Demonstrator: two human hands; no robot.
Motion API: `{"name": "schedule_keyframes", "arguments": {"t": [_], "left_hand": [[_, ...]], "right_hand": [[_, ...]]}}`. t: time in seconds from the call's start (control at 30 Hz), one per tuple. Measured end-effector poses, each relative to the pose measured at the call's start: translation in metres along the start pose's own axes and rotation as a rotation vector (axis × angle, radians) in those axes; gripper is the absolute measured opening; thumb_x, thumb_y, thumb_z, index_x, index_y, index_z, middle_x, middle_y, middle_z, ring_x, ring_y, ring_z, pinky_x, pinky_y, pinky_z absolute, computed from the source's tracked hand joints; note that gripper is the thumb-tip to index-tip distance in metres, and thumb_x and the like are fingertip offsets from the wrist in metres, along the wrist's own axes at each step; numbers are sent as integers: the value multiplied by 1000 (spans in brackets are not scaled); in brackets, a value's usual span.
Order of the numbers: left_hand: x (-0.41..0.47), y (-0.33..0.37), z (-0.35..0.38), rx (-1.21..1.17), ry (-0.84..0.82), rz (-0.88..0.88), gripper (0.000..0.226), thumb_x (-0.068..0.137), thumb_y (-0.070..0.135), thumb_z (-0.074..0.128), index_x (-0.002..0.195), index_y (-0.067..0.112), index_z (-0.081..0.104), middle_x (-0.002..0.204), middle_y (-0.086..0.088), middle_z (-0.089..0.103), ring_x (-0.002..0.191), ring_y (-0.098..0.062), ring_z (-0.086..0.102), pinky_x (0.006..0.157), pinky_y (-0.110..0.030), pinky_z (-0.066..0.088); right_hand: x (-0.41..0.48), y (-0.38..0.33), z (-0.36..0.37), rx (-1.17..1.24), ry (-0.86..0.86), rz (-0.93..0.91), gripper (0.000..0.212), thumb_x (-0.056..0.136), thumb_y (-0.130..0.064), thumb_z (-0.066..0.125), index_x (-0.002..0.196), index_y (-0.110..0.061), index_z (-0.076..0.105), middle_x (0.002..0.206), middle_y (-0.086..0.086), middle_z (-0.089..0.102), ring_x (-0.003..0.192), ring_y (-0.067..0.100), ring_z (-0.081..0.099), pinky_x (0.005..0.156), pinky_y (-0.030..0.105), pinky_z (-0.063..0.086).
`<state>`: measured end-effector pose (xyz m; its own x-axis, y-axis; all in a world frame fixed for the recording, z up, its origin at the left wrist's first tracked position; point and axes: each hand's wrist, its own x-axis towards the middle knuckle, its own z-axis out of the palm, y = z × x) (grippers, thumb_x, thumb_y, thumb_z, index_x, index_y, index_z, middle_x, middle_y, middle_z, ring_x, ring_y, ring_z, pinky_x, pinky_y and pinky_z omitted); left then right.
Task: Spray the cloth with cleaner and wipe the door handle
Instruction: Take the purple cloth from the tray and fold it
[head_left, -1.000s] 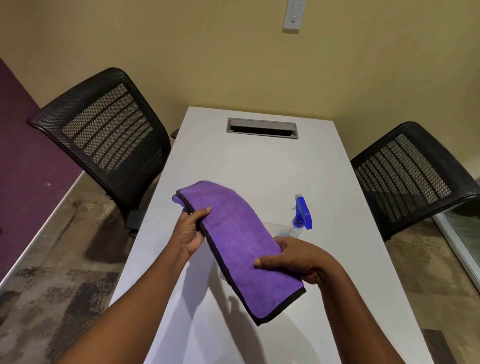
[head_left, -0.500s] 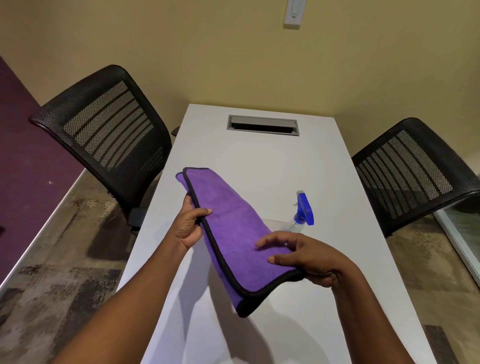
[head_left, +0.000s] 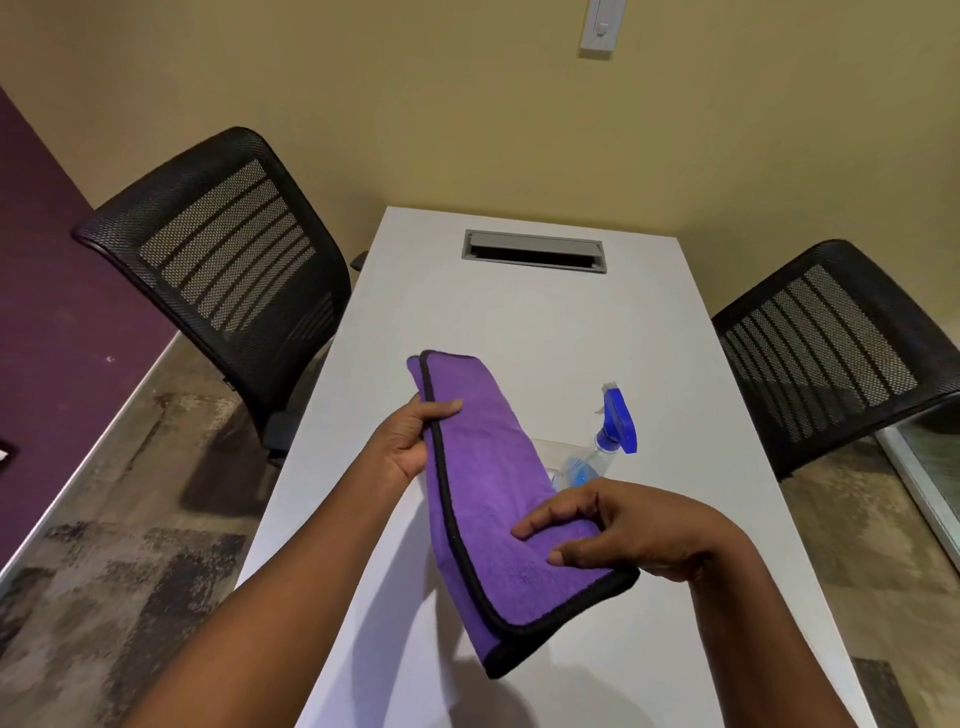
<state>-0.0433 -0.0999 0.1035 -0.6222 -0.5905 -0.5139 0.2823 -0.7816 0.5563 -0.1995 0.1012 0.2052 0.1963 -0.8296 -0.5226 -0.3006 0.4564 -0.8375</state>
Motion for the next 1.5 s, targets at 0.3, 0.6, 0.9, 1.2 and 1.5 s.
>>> {"name": "schedule_keyframes", "arguments": {"t": [0.3, 0.6, 0.9, 1.2, 1.5], "left_hand": [[3, -5, -16, 84, -117, 97, 76, 59, -19, 58, 123, 22, 60, 108, -11, 66, 100, -30, 62, 75, -39, 60], [-7, -9, -13, 119, -414, 44, 80, 76, 1, 75, 146, 14, 38, 122, -15, 60, 108, -28, 62, 97, -45, 52], [-24, -10, -8, 23, -465, 28, 94, 65, 4, 87, 144, 6, 36, 119, -14, 63, 109, -30, 61, 92, -44, 55], [-48, 0, -4, -65, -516, 226, 46, 104, 5, 12, 141, -10, 36, 140, -28, 47, 136, -38, 41, 114, -43, 33], [-37, -9, -15, -250, -263, 18, 61, 33, 21, 99, 87, 13, 72, 86, -6, 68, 83, -25, 67, 78, -39, 59]], "right_hand": [[1, -10, -11, 895, 230, -87, 24, 77, -21, 67, 90, -4, 77, 97, 6, 73, 87, 9, 70, 67, 20, 56], [35, -53, -29, 1371, 228, -105, 64, 72, -14, 75, 128, 4, 49, 123, 32, 59, 105, 41, 66, 83, 48, 56], [92, -59, -34, 409, 671, -30, 21, 97, -18, 56, 102, 1, 63, 59, 8, 66, 40, 10, 61, 40, 18, 50], [121, -34, -40, -135, 876, 5, 26, 86, -41, 66, 81, -16, 71, 71, 0, 69, 66, 18, 64, 63, 33, 51], [119, -25, -21, 456, 530, -139, 37, 90, -38, 65, 114, -10, 60, 102, 9, 69, 83, 18, 70, 60, 26, 56]]}}
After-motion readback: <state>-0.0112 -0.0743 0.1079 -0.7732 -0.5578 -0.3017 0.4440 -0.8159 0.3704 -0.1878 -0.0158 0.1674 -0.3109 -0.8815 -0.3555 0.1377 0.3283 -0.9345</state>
